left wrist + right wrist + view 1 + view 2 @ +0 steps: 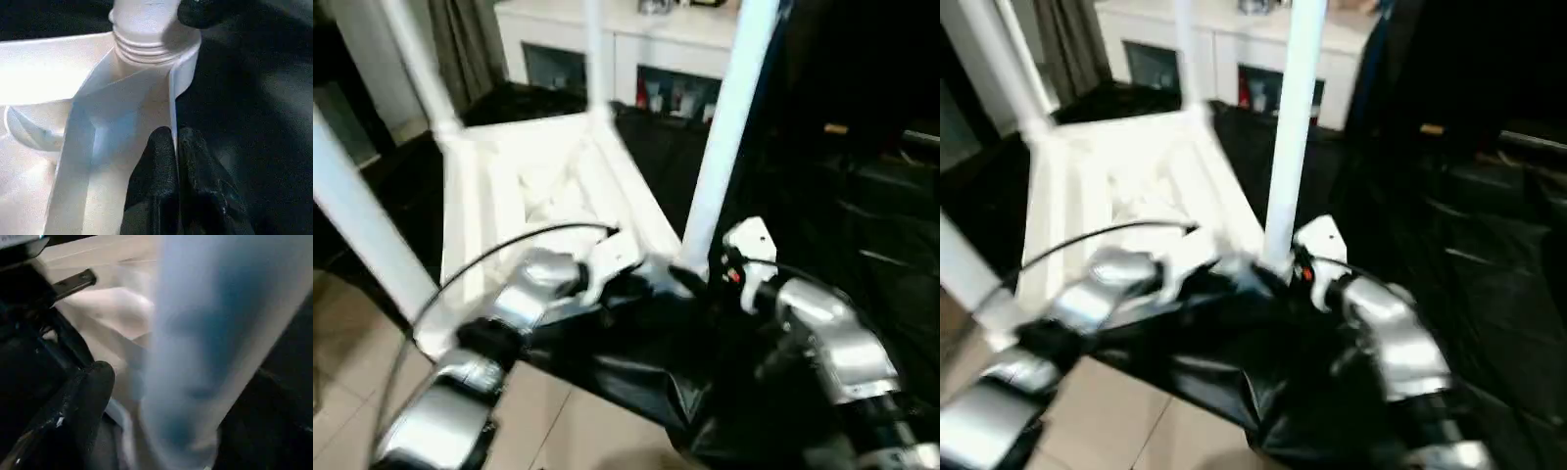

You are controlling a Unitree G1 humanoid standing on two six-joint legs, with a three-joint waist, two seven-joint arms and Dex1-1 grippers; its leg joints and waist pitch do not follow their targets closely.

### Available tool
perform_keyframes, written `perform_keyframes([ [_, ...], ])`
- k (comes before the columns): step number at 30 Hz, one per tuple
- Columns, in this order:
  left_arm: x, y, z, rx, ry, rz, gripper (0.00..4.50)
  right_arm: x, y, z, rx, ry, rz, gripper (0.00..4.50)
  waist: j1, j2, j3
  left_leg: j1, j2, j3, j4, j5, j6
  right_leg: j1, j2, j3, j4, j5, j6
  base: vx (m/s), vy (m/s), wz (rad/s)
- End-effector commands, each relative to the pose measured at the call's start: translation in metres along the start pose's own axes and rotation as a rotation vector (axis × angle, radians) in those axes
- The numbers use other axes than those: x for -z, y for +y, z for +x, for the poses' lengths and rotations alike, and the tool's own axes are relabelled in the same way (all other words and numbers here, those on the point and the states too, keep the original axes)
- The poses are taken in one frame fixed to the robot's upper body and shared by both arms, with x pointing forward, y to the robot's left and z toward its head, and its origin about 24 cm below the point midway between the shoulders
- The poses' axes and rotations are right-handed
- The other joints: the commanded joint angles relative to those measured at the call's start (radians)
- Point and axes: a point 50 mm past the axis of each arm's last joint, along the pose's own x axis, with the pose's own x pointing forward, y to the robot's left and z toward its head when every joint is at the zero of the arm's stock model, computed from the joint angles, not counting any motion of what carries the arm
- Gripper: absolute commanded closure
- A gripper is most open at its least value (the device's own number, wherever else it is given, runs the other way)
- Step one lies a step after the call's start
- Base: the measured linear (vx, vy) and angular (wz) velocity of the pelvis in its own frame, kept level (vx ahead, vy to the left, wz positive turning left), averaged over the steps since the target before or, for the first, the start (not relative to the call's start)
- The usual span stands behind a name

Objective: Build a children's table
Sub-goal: Rotate leg to tighten

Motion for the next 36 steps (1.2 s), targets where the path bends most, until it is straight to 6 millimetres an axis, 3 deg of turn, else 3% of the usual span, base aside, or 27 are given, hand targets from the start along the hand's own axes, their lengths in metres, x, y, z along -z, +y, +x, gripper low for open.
perform_keyframes([
  [1,0.000,-0.014,0.004,0.132,-0.034,0.015,4.50,-0.002,0.007,-0.004,-0.103,0.018,-0.006,0.44,0.004,-0.014,-0.061,0.004,0.019,0.004,-0.057,-0.120,0.099,0.051,-0.049,0.034,-0.066,-0.082,-0.242,0.000,0.000,0.00],
  [2,0.000,-0.016,0.000,0.160,-0.030,0.022,4.50,0.000,0.008,-0.007,-0.142,0.042,-0.011,0.44,0.006,-0.017,-0.061,0.003,0.021,0.004,-0.057,-0.117,0.101,0.053,-0.051,0.035,-0.063,-0.068,-0.247,0.000,0.000,0.00],
  [4,0.001,-0.019,-0.006,0.193,-0.027,0.023,4.50,0.004,0.013,-0.012,-0.219,0.087,-0.017,0.44,0.012,-0.014,-0.060,0.005,0.022,0.004,-0.058,-0.121,0.099,0.053,-0.049,0.033,-0.058,-0.045,-0.259,0.000,0.000,0.00],
  [11,0.003,-0.019,-0.012,0.188,-0.021,0.024,4.50,0.009,0.016,-0.017,-0.281,0.137,-0.021,0.44,0.011,-0.020,-0.054,0.006,0.020,0.006,-0.061,-0.181,0.062,0.050,-0.053,0.036,-0.070,-0.165,-0.225,0.000,0.000,0.00],
  [15,0.003,-0.016,-0.014,0.160,-0.016,0.023,4.50,0.009,0.014,-0.017,-0.269,0.138,-0.014,0.44,0.012,-0.020,-0.056,0.006,0.020,0.006,-0.058,-0.152,0.064,0.050,-0.052,0.036,-0.065,-0.125,-0.229,0.000,0.000,0.00],
  [26,0.003,-0.015,-0.015,0.149,-0.015,0.018,4.50,0.009,0.014,-0.014,-0.269,0.124,0.010,1.56,0.013,-0.020,-0.057,0.005,0.019,0.006,-0.057,-0.139,0.069,0.052,-0.051,0.035,-0.062,-0.105,-0.236,0.000,0.000,0.00],
  [36,0.006,-0.012,-0.013,0.096,-0.012,-0.020,4.50,0.018,0.016,-0.011,-0.233,0.123,0.046,1.94,0.012,-0.018,-0.058,0.006,0.018,0.007,-0.055,-0.143,0.067,0.052,-0.051,0.035,-0.062,-0.103,-0.242,0.000,0.000,0.00],
])
